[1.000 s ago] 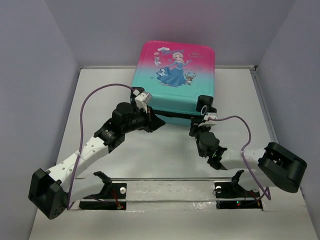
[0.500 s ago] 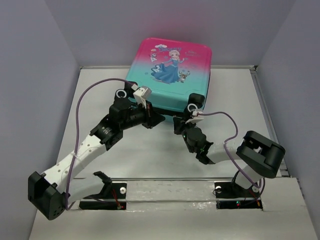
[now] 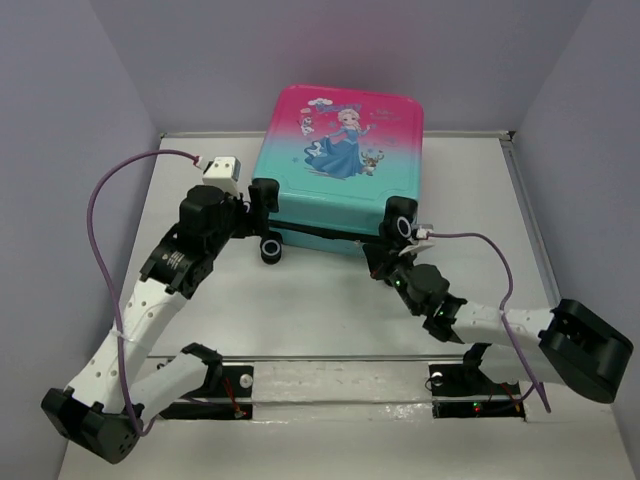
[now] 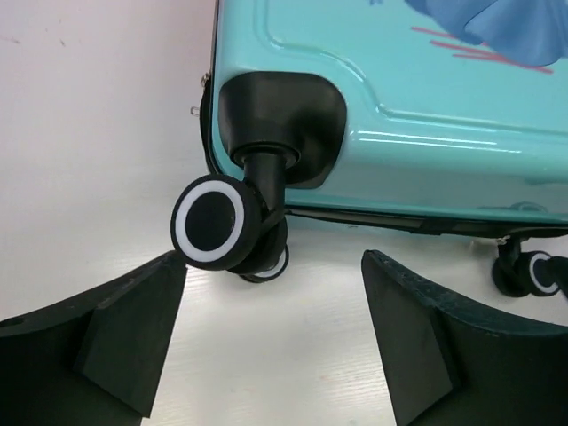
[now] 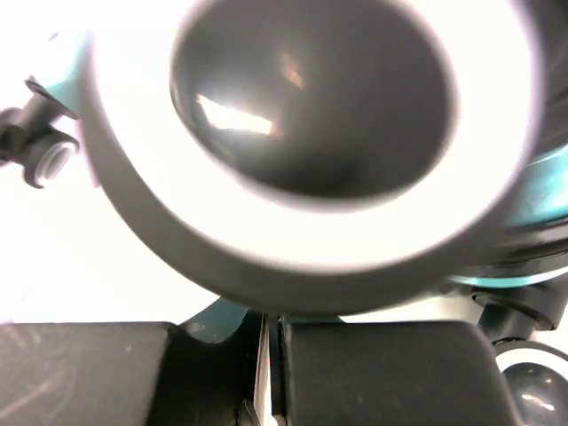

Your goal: Pack the luggage

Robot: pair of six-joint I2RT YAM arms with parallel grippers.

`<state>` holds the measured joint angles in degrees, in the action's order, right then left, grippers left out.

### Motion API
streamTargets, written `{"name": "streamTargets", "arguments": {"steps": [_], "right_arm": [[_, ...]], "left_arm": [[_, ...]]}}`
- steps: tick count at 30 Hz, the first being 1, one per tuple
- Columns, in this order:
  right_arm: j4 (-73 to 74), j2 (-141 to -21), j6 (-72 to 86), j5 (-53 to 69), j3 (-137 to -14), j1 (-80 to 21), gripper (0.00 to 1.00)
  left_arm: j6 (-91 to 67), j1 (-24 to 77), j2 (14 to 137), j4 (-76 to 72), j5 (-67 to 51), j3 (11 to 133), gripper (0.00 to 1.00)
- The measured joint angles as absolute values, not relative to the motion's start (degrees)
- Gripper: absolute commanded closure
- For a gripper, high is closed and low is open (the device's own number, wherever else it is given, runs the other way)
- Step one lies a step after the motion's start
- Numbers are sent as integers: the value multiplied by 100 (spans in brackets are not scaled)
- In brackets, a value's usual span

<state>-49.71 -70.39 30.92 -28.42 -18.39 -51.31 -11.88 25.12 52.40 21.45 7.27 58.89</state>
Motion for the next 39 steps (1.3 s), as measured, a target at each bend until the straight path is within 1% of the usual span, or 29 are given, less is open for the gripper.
{"name": "streamTargets", "arguments": {"steps": [4,8,10,14,16,17,19,20,21,24,26,28,30,33,36,39], "right_arm": [[-4724,-6464,3070,-2687,-1776,-5026,93],[-4619,-6394,3068,-2596,-1776,-5013,93],[-4554,-6396,3068,-2561,-1776,-5013,93],[-4536,-6438,3065,-2425,-1774,-5013,92],[-4536,-6517,3046,-2346,-1787,-5013,83],[-4536,-6661,3033,-2274,-1822,-5015,73],[-4523,-6882,3028,-2171,-1890,-5015,66],[-4519,-7052,2993,-2132,-1935,-5015,60],[-4525,-7122,2982,-2110,-1959,-5017,59],[-4534,-7249,2987,-2075,-1988,-5013,57],[-4512,-7264,2991,-2069,-1988,-4987,54],[-4488,-7240,2991,-2071,-1988,-4987,52],[-4449,-7205,2987,-2073,-1988,-4987,47],[-4392,-7185,2991,-2080,-1988,-4987,44],[-4351,-7205,2991,-2119,-1988,-4987,44],[-4303,-7236,3011,-2222,-1988,-4987,40]], "left_arm": [[-1122,2335,5616,2200,615,5798,5],[-1118,2047,5959,2165,115,5634,8],[-1114,2036,6038,2126,-71,5566,8],[-1098,2043,6090,1931,-169,5293,9],[-1098,2043,6095,1900,-180,5210,11],[-1096,2038,6101,1881,-217,5175,14],[-1105,2038,6106,1820,-283,5170,17],[-1103,2038,6106,1737,-329,5172,19],[-1100,2038,6110,1678,-366,5172,25],[-1100,2038,6167,1570,-464,5175,32],[-1098,2025,6239,1549,-486,5175,35],[-1094,1990,6285,1566,-502,5175,42],[-1094,1970,6281,1625,-497,5175,61],[-1100,1938,6298,1573,-506,5175,94],[-1120,1920,6318,1540,-589,5175,94],[-1149,1900,6294,1529,-676,5175,94]]}}
